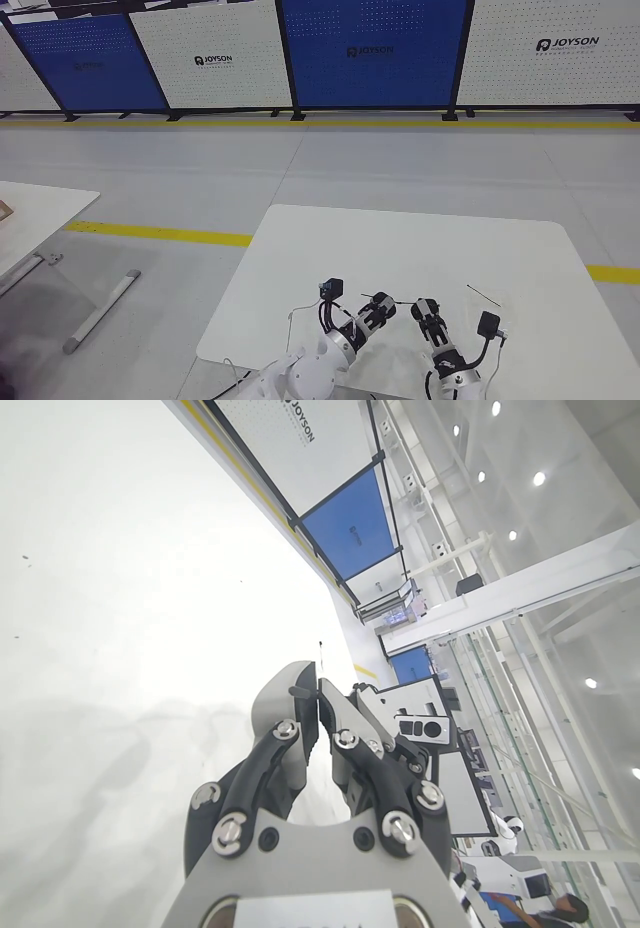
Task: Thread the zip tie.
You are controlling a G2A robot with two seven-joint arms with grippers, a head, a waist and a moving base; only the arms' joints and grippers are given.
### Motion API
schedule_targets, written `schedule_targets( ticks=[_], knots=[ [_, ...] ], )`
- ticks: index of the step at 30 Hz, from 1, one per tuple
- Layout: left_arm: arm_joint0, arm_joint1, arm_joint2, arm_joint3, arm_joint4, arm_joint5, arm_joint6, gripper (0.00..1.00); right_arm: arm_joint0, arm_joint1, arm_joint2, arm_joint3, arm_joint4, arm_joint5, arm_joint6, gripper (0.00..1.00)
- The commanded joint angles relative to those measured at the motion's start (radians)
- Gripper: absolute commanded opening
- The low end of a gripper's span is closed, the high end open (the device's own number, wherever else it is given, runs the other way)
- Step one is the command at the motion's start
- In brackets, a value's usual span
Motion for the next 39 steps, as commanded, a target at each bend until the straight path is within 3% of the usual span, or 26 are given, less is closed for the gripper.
schedule_targets(
  ticks=[1,15,16,17,20,28,39],
  knots=[
    [0.002,-0.001,-0.001,-0.002,-0.009,-0.006,-0.004,0.0,0.0,0.0,0.0,0.0,-0.002,0.001,0.001,0.0],
    [0.013,0.002,-0.003,-0.013,0.012,-0.031,-0.026,0.0,0.004,-0.004,-0.002,-0.002,-0.014,0.01,0.017,0.0],
    [0.013,0.002,-0.004,-0.014,0.011,-0.03,-0.026,0.34,0.004,-0.004,-0.001,-0.002,-0.016,0.012,0.014,0.0],
    [0.013,0.002,-0.005,-0.013,0.011,-0.028,-0.025,0.41,0.003,-0.004,-0.001,-0.003,-0.02,0.014,0.009,0.0],
    [0.014,0.002,-0.009,-0.013,0.011,-0.026,-0.021,0.45,0.001,-0.005,-0.001,-0.004,-0.029,0.025,-0.004,0.0],
    [0.023,0.003,-0.023,-0.02,0.011,-0.026,-0.013,0.42,0.001,-0.009,-0.002,-0.004,-0.042,0.04,-0.021,0.0],
    [0.039,0.006,-0.043,-0.036,0.011,-0.032,-0.003,0.27,-0.002,-0.012,-0.005,-0.008,-0.066,0.051,-0.032,0.0]
  ],
)
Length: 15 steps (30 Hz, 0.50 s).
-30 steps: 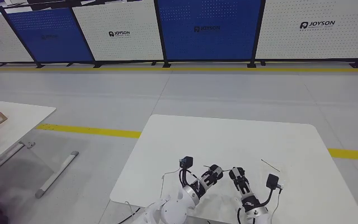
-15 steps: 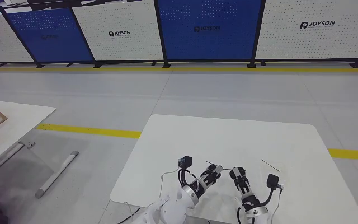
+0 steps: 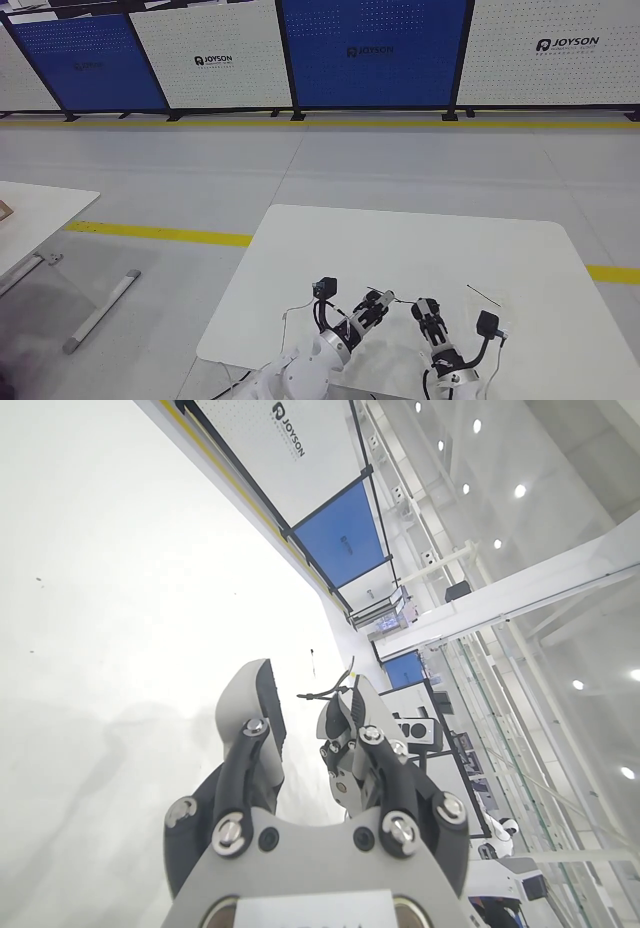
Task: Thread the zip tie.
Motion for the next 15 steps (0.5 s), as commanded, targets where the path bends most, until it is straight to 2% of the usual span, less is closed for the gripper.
schedule_targets(
  ticks=[1,3,4,5,6,15],
  knots=[
    [0.001,0.0,-0.001,-0.001,0.0,-0.001,0.0,0.26,0.0,0.0,-0.001,-0.001,-0.005,0.002,0.001,0.0],
    [0.002,0.0,-0.001,-0.001,0.001,-0.001,-0.003,0.23,-0.001,-0.001,-0.001,-0.003,-0.009,0.003,0.0,0.0],
    [0.001,0.0,0.0,-0.001,0.005,-0.001,-0.006,0.18,-0.001,-0.001,-0.002,-0.004,-0.011,0.004,0.0,0.0],
    [0.0,0.0,0.001,-0.001,0.01,0.0,-0.008,0.05,-0.002,-0.001,-0.002,-0.004,-0.013,0.004,-0.001,0.0],
    [0.0,0.0,0.001,-0.002,0.009,0.0,-0.009,0.0,-0.002,-0.002,-0.002,-0.005,-0.014,0.004,-0.001,0.0],
    [0.0,0.0,-0.001,-0.001,0.008,-0.006,-0.017,0.0,-0.005,-0.004,-0.001,-0.006,-0.023,0.004,-0.007,0.0]
  ],
)
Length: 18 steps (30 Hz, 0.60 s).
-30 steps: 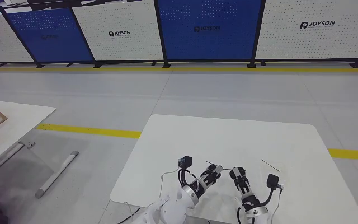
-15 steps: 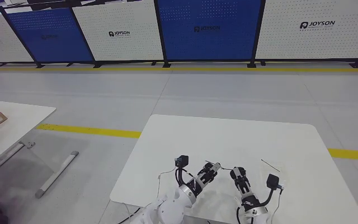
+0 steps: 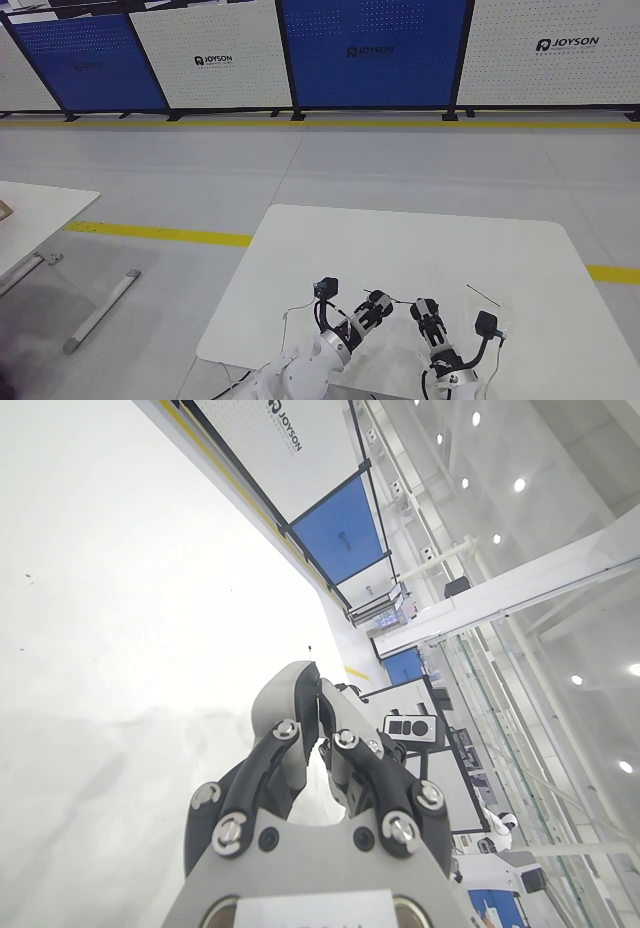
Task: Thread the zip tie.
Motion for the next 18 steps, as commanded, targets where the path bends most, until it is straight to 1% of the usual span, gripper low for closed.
schedule_targets(
  ticks=[1,3,7,12,13,14,18],
  knots=[
    [0.0,0.0,0.0,0.0,0.003,0.0,-0.003,0.0,-0.001,-0.001,0.0,0.0,-0.001,0.0,-0.001,0.0],
    [0.001,0.001,0.002,0.0,0.001,-0.005,-0.015,0.0,0.0,-0.001,-0.001,0.002,-0.004,0.0,0.001,0.0],
    [0.005,0.003,0.0,-0.005,-0.003,-0.037,-0.042,0.0,0.006,-0.002,-0.004,0.006,-0.004,0.002,0.025,0.0],
    [0.01,0.004,-0.003,-0.01,0.002,-0.04,-0.039,0.0,0.006,-0.002,-0.002,0.006,0.005,-0.006,0.036,0.0],
    [0.011,0.004,-0.004,-0.009,-0.002,-0.038,-0.036,0.0,0.005,-0.002,-0.001,0.005,0.01,-0.01,0.037,0.47],
    [0.011,0.004,-0.005,-0.009,-0.006,-0.036,-0.034,0.0,0.004,-0.002,0.001,0.005,0.014,-0.014,0.039,1.0],
    [0.013,0.0,-0.014,-0.009,-0.064,-0.028,-0.013,0.0,-0.001,-0.001,0.011,0.005,0.026,-0.039,0.046,1.0]
  ],
)
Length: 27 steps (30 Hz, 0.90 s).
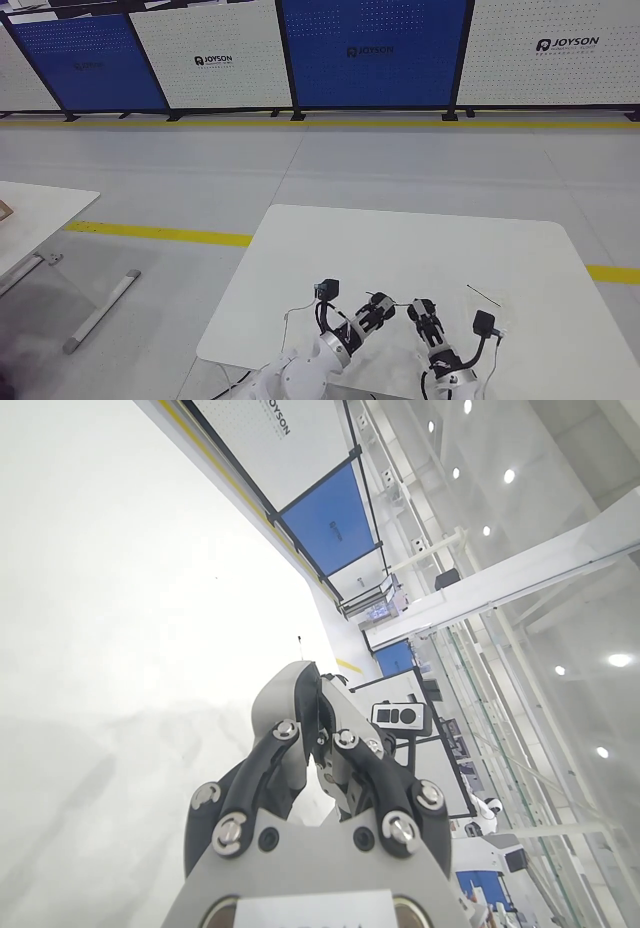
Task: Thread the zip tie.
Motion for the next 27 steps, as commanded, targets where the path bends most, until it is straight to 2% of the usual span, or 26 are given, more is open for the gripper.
schedule_targets(
  ticks=[1,8,11,20,27],
  knots=[
    [0.001,-0.002,-0.008,-0.001,-0.04,-0.001,0.013,0.0,-0.003,0.001,0.005,-0.001,0.004,-0.012,0.001,1.0],
    [0.023,-0.005,-0.056,-0.023,-0.175,-0.015,0.056,0.0,-0.029,0.005,0.037,-0.019,0.009,-0.042,-0.012,1.0],
    [0.033,-0.003,-0.061,-0.044,-0.206,-0.019,0.014,0.0,-0.031,0.006,0.045,-0.023,-0.008,-0.018,-0.021,1.0],
    [0.033,-0.003,-0.061,-0.044,-0.206,-0.019,0.014,0.0,-0.029,0.006,0.046,-0.022,-0.014,-0.016,-0.022,1.0],
    [0.046,-0.009,-0.093,-0.067,-0.394,-0.016,0.018,0.0,-0.009,0.01,0.036,-0.008,-0.29,-0.006,-0.108,1.0]
  ],
)
